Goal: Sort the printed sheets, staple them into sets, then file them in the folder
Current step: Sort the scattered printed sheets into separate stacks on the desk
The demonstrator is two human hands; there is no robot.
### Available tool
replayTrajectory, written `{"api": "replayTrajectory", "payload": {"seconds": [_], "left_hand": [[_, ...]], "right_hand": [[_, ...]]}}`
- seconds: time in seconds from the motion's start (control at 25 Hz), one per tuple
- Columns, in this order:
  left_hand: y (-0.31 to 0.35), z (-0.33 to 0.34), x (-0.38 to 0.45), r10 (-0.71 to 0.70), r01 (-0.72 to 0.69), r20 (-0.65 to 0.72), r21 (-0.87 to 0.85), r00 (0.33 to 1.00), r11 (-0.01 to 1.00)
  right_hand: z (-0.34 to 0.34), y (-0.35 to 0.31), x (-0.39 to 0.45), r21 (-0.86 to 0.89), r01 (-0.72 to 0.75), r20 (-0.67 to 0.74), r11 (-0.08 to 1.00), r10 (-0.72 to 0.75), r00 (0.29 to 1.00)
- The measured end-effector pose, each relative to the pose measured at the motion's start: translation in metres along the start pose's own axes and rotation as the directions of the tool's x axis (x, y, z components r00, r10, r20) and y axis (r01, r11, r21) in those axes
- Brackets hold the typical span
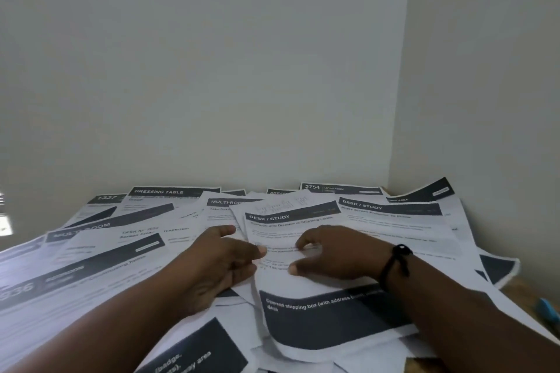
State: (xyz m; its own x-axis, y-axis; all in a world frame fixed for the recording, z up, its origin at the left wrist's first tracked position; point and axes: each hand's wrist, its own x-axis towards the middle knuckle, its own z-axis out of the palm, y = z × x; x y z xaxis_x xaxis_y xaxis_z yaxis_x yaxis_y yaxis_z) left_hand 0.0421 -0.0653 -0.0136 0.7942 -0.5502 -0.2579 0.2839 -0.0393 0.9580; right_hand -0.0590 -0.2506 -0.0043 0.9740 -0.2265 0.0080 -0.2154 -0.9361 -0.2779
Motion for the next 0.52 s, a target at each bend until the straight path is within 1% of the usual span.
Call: {"api": "replayTrajectory", "payload": {"seconds": [0.16, 0.28, 0.36, 0.4, 0.44, 0.48, 0.52], "left_hand": [[0.003, -0.002, -0.002, 0.043, -0.042, -0.014, 0.053, 0.999, 0.998], [0.004, -0.007, -0.003, 0.059, -0.058, -0.005, 0.097, 0.998, 0.994], [0.004, -0.008, -0.006, 0.133, -0.140, 0.050, 0.189, 0.990, 0.972], [0.003, -0.009, -0.008, 0.189, -0.209, 0.099, 0.281, 0.977, 0.937], [0.001, -0.010, -0.009, 0.250, -0.295, 0.162, 0.406, 0.955, 0.865], [-0.002, -0.010, -0.008, 0.304, -0.374, 0.219, 0.553, 0.927, 0.744], [-0.005, -0.011, -0.008, 0.349, -0.430, 0.264, 0.685, 0.899, 0.589]], "right_hand": [[0.011, -0.011, 0.000, 0.048, 0.045, -0.036, 0.998, -0.043, 0.998], [0.012, -0.009, 0.000, 0.078, 0.047, -0.091, 0.996, -0.039, 0.995], [0.010, -0.004, 0.000, 0.022, 0.009, -0.127, 1.000, -0.006, 0.992], [0.009, 0.000, -0.001, -0.031, -0.019, -0.137, 0.999, 0.015, 0.990], [0.006, 0.004, -0.001, -0.093, -0.059, -0.132, 0.994, 0.047, 0.990], [0.003, 0.008, -0.003, -0.152, -0.095, -0.120, 0.984, 0.077, 0.990], [0.000, 0.012, -0.003, -0.198, -0.130, -0.103, 0.972, 0.112, 0.988]]}}
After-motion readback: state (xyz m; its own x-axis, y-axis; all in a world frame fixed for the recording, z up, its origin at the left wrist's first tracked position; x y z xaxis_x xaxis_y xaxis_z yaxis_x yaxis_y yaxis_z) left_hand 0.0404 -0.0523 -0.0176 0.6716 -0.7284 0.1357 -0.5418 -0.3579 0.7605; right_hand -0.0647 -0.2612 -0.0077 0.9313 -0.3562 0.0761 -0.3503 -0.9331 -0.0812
